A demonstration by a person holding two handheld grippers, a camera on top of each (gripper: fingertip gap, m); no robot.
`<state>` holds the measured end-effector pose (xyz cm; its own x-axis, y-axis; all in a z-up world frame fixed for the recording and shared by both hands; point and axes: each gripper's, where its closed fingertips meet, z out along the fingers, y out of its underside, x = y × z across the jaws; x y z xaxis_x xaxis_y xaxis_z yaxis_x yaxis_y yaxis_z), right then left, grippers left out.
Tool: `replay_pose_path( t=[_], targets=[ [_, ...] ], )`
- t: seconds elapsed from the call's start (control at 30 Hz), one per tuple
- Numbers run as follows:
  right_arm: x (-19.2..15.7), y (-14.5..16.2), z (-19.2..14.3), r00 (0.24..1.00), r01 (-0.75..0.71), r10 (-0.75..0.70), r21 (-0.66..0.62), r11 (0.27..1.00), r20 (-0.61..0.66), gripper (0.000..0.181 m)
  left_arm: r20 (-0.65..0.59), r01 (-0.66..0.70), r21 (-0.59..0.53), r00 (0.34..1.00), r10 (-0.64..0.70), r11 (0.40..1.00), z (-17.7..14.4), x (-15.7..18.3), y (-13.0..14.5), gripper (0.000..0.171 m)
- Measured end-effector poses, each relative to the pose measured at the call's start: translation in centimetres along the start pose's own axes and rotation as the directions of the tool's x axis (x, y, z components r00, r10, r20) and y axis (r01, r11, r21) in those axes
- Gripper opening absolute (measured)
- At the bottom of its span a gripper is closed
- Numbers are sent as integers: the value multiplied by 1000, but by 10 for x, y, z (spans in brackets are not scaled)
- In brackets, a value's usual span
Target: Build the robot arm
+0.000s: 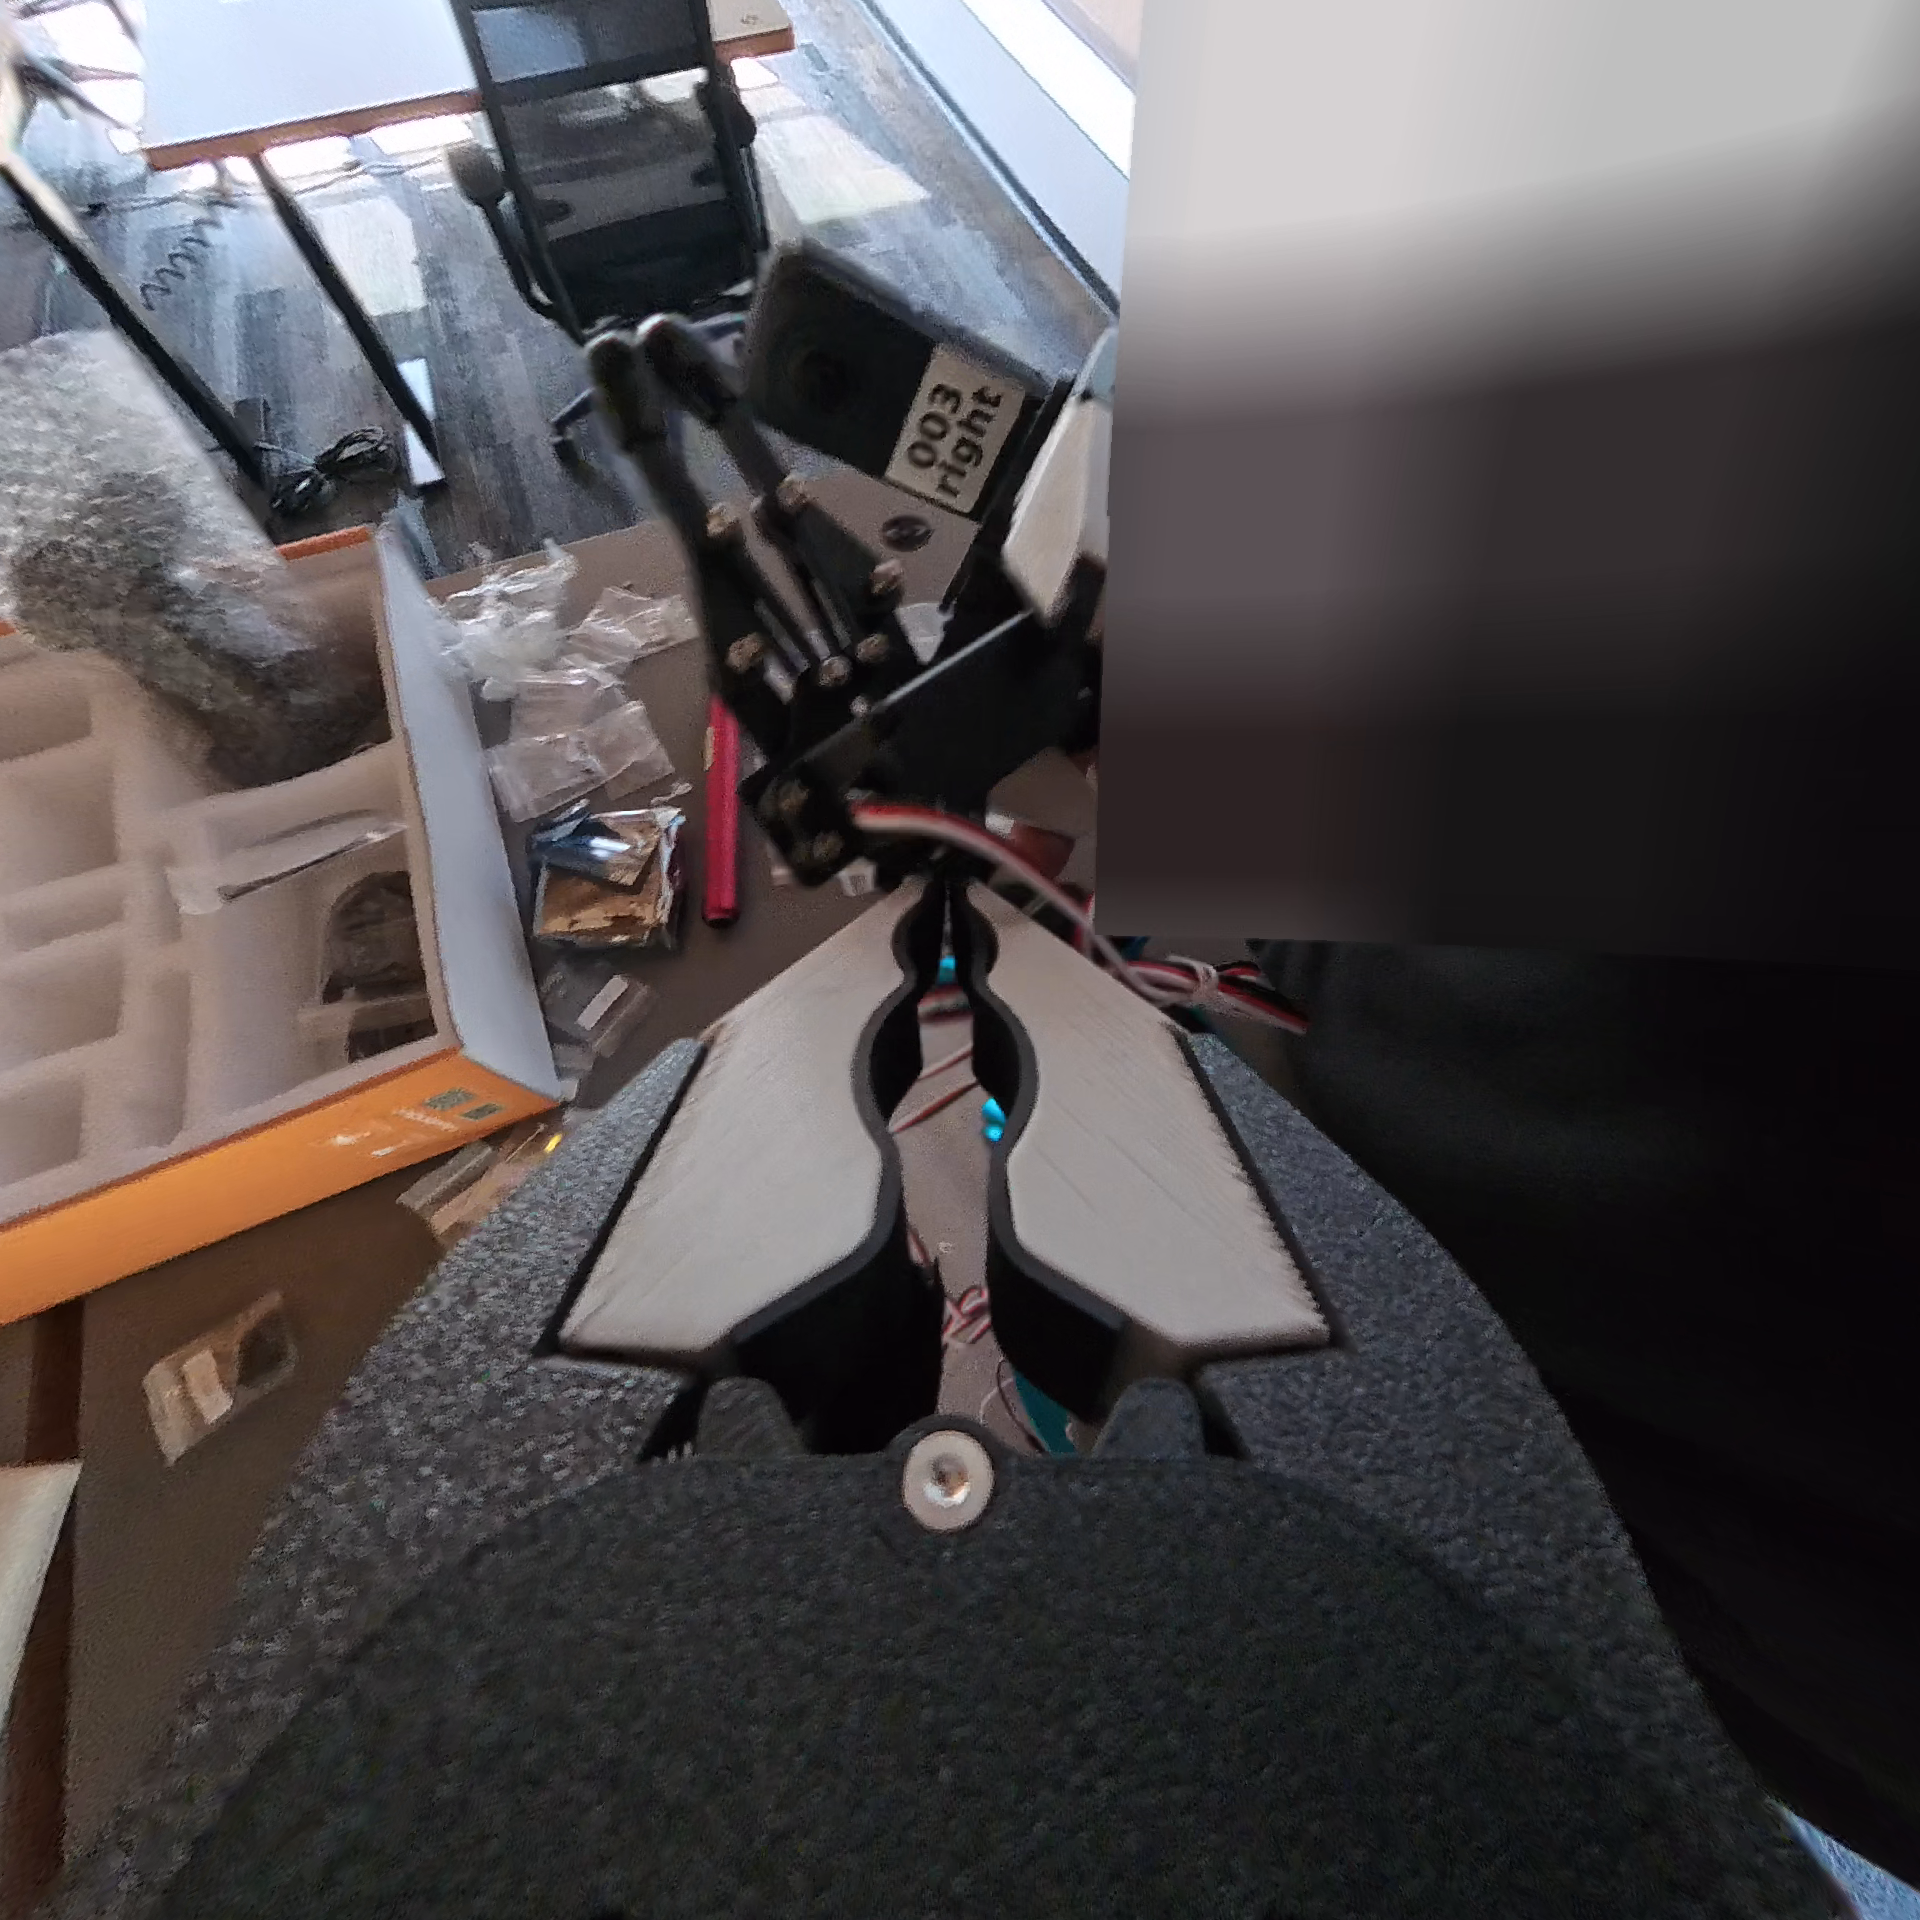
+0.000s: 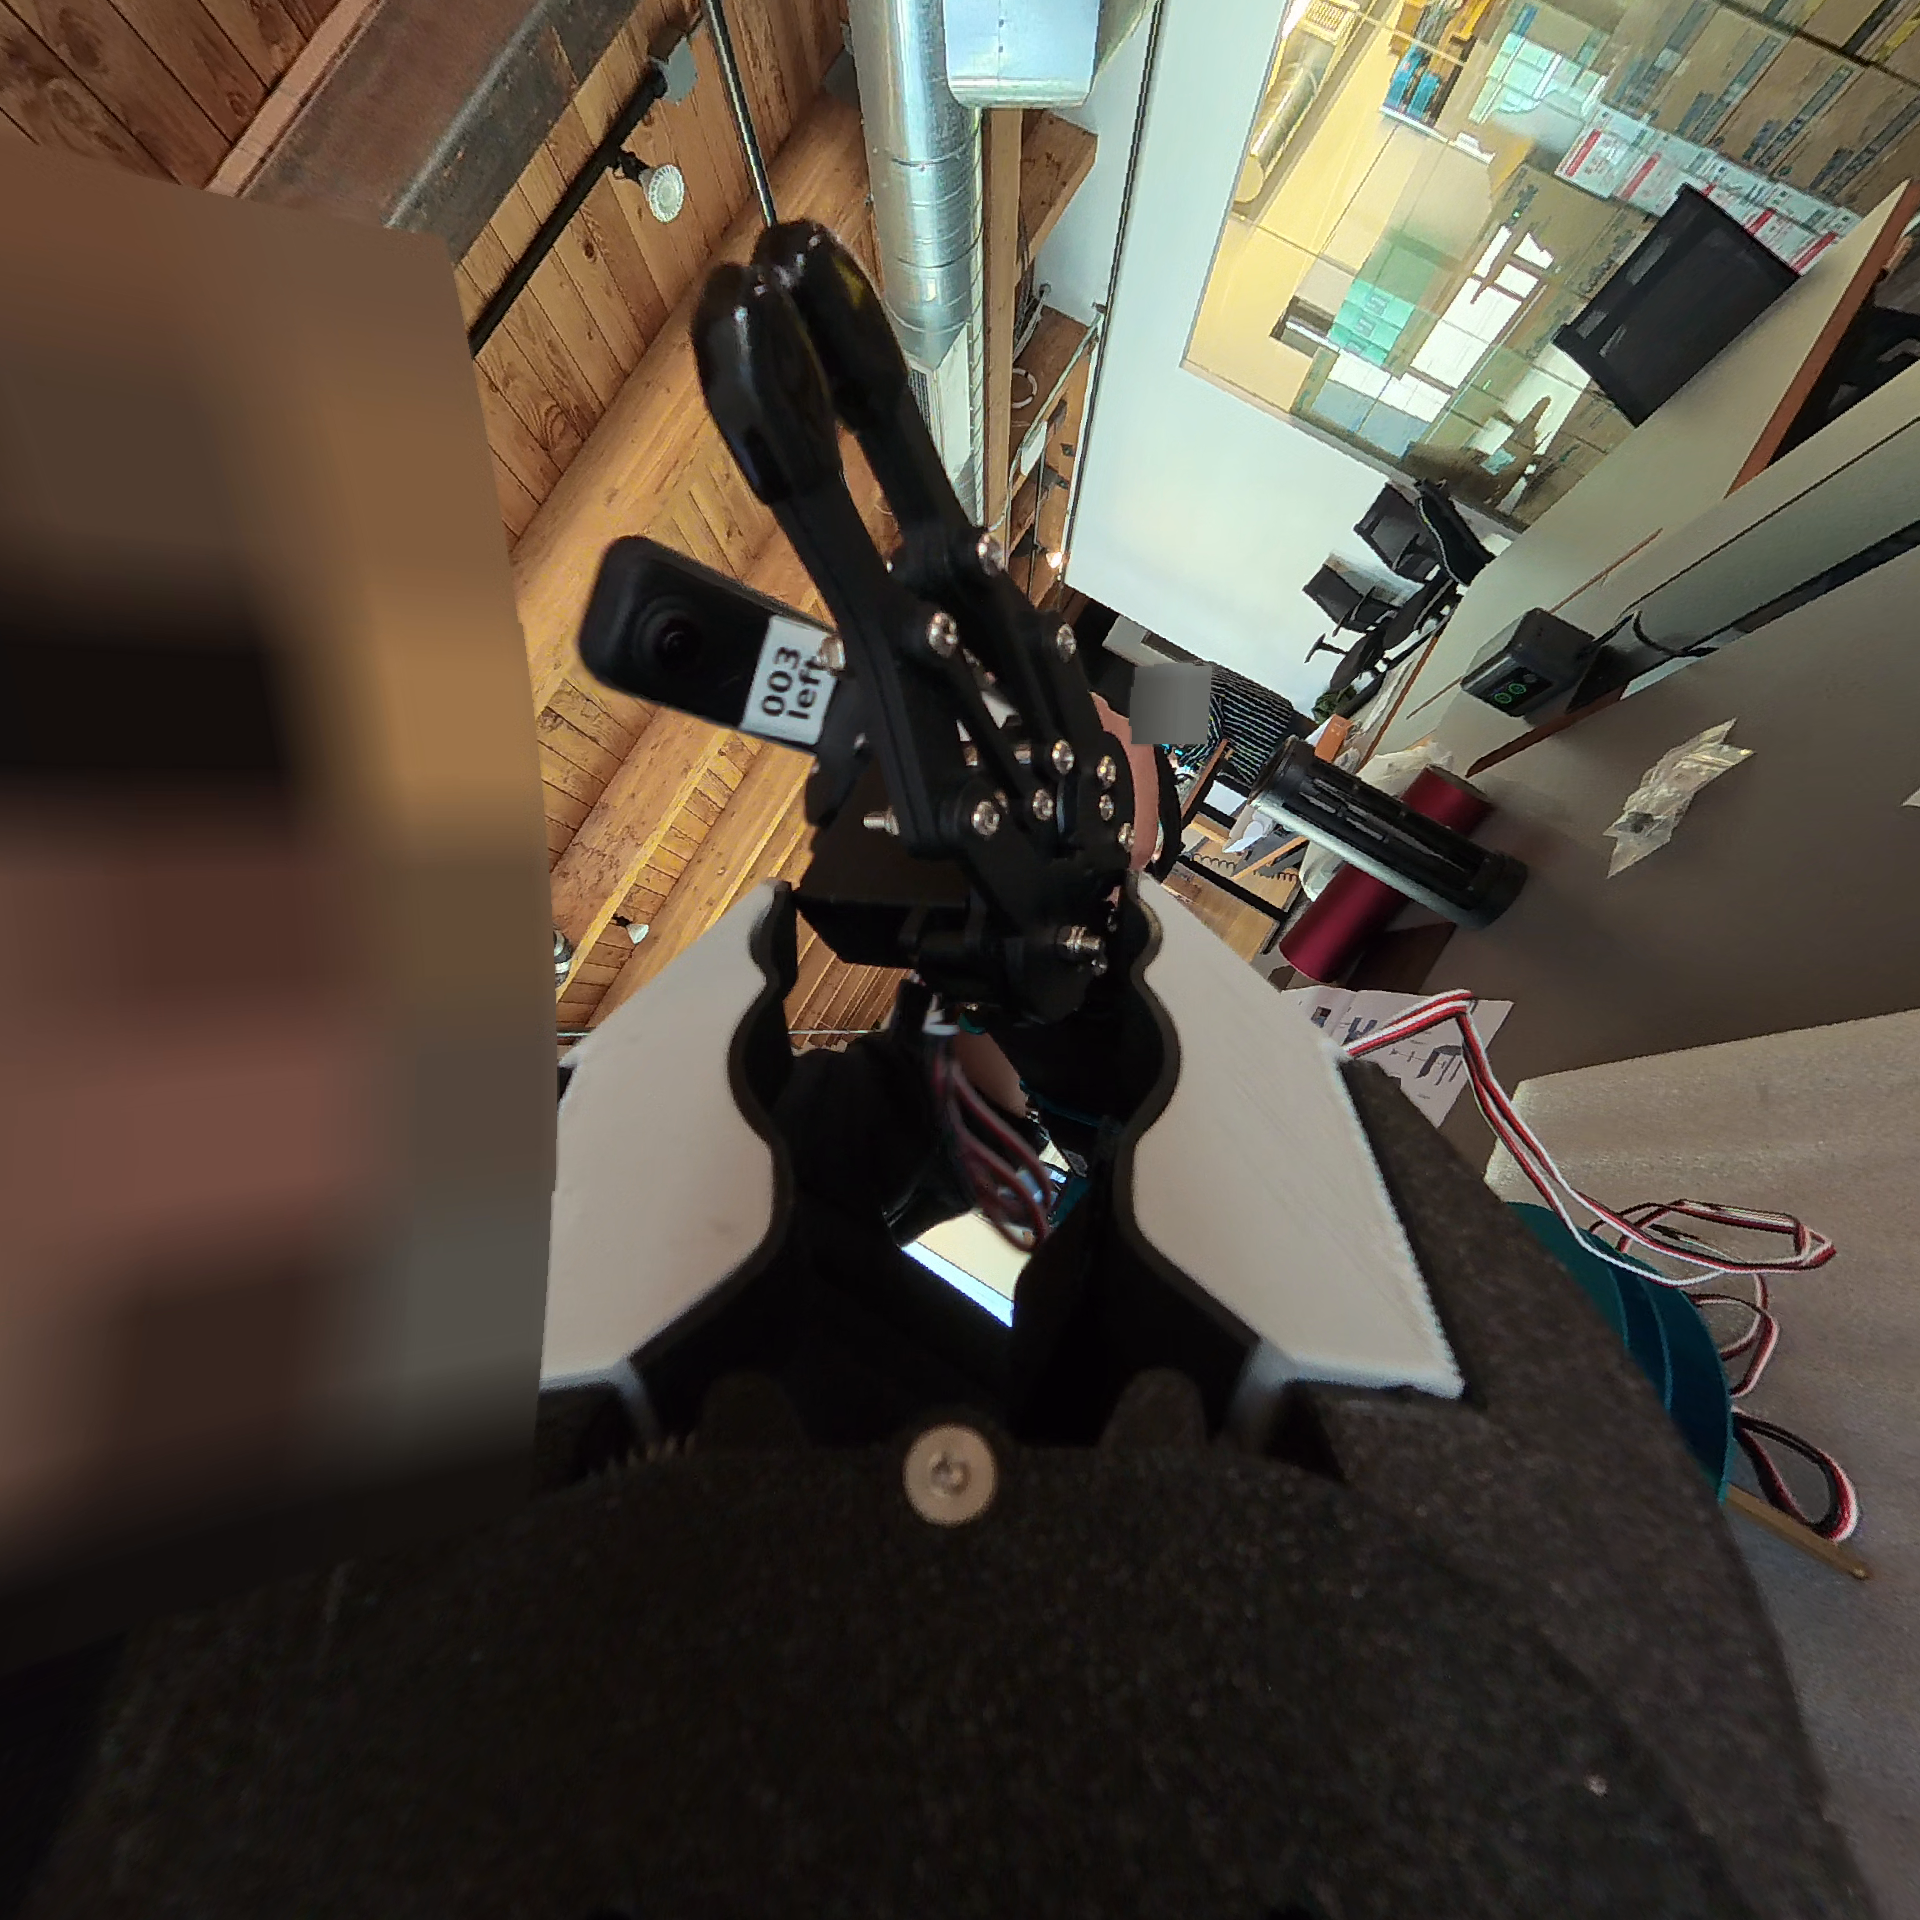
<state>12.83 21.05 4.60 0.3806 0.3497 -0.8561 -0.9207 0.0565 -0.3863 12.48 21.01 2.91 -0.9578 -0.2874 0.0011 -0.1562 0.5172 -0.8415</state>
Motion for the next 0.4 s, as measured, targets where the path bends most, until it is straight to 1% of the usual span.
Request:
replay_pose_path(
  t=[0.13,0.27,0.4],
  targets=[
    [1,-1,-1,1000,-7,7,5,1000,5,65,50,59,25,997,-60,998,-20,-18,14,16],
    [0,0,-2,1000,0,0,8,1000,0,66,149,130,28,980,-132,991,-42,-47,45,19],
    [-1,1,-1,1000,8,-8,2,1000,-8,65,221,249,102,938,-265,963,-60,-72,75,20]
  ],
)
